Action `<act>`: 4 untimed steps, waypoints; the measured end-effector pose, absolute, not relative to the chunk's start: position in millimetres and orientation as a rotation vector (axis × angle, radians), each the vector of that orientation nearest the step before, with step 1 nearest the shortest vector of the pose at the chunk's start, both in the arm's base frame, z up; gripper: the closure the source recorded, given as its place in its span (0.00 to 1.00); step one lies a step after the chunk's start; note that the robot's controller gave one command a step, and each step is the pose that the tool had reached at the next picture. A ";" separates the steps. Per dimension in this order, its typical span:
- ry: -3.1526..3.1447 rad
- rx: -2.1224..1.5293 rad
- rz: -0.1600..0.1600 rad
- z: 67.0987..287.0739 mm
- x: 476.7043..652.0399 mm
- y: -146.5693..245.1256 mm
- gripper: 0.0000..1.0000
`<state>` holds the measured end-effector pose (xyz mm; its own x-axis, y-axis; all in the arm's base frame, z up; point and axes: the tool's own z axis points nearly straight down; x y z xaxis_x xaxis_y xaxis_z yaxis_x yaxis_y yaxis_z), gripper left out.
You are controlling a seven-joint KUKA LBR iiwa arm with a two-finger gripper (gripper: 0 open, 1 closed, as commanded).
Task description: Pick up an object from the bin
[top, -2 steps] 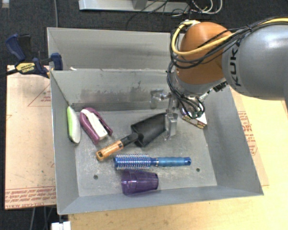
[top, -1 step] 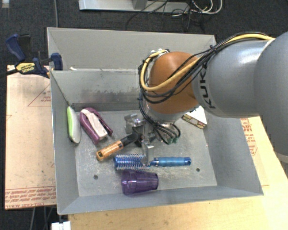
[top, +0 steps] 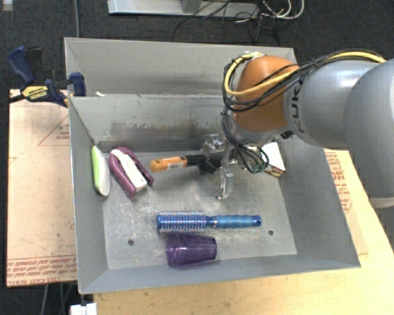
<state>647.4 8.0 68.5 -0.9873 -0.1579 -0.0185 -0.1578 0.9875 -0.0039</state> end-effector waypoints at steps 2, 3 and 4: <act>3.083 -0.529 0.014 74.8 552.5 114.7 1.00; 3.084 -0.529 0.014 79.5 551.8 114.8 1.00; 3.082 -0.529 0.014 93.4 552.3 115.0 1.00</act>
Offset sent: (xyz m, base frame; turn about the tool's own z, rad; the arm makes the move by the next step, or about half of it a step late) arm 0.0000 0.0000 0.0000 0.0000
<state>552.3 115.0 93.4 -0.9427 -0.3333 -0.0159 -0.3334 0.9428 0.0062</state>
